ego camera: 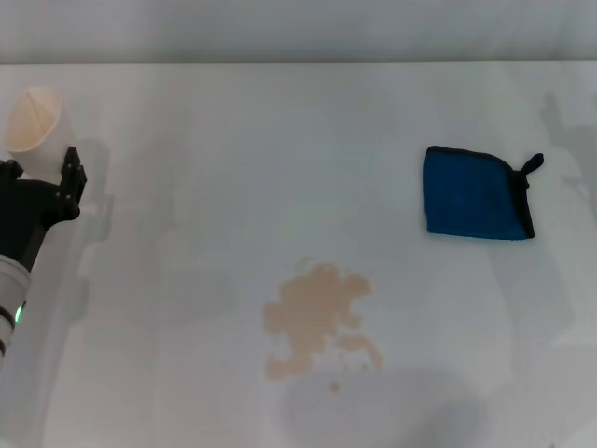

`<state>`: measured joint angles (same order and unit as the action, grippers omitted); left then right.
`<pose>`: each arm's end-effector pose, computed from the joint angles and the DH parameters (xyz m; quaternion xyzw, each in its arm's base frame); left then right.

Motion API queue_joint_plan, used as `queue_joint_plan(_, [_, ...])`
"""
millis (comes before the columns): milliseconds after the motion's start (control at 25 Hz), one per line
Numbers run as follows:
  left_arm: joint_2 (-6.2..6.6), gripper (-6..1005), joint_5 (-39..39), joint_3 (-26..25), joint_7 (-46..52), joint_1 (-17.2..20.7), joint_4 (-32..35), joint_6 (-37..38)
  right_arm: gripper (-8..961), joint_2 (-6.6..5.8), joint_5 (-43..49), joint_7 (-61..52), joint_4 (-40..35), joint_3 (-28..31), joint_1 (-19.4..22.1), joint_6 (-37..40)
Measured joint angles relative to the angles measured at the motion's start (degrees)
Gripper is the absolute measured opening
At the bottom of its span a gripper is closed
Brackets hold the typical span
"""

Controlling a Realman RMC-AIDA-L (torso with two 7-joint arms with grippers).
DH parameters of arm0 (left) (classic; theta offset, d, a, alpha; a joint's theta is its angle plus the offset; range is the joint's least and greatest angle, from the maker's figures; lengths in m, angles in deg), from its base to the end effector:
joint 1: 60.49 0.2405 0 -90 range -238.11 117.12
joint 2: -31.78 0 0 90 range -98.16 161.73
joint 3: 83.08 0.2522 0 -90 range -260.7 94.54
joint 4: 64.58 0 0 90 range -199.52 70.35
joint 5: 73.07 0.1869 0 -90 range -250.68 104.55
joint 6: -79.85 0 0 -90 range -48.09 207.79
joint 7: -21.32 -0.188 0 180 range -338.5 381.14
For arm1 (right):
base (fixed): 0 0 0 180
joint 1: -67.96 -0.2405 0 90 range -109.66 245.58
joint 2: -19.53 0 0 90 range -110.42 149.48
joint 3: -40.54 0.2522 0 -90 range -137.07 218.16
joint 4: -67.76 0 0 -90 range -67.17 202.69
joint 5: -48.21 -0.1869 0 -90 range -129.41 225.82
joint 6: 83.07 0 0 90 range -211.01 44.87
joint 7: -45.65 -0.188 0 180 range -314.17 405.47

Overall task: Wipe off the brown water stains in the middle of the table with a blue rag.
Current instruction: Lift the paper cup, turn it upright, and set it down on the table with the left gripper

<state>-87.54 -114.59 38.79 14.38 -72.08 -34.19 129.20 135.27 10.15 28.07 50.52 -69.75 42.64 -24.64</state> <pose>-0.3203 0.3322 -0.0317 -0.6998 -0.2828 -0.2219 0.6173 0.3084 0.3965 0.0482 -0.6114 0.3066 0.3699 0.6288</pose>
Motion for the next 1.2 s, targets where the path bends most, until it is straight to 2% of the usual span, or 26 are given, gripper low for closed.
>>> queue_joint_plan(240, [-0.12, 558, -0.05, 1.04, 4.62, -2.9, -6.0, 0.93, 795, 0.01, 0.0, 0.0, -0.04, 0.0, 0.02, 0.02])
queue_joint_plan(480, [-0.24, 558, -0.32, 5.02, 5.94, -6.16, -10.87, 0.74, 795, 0.06, 0.0, 0.0, -0.26, 0.0, -0.14, 0.02])
queue_joint_plan(920, [-0.29, 558, -0.4, 6.1, 6.12, -8.23, -11.39, -4.13, 795, 0.24, 0.0, 0.0, -0.27, 0.0, -0.52, 0.01])
queue_joint_plan(1200, [-0.3, 556, -0.22, 6.85, 6.13, -7.62, -10.83, -3.64, 795, 0.3, 0.0, 0.0, -0.39, -0.03, -0.13, 0.01])
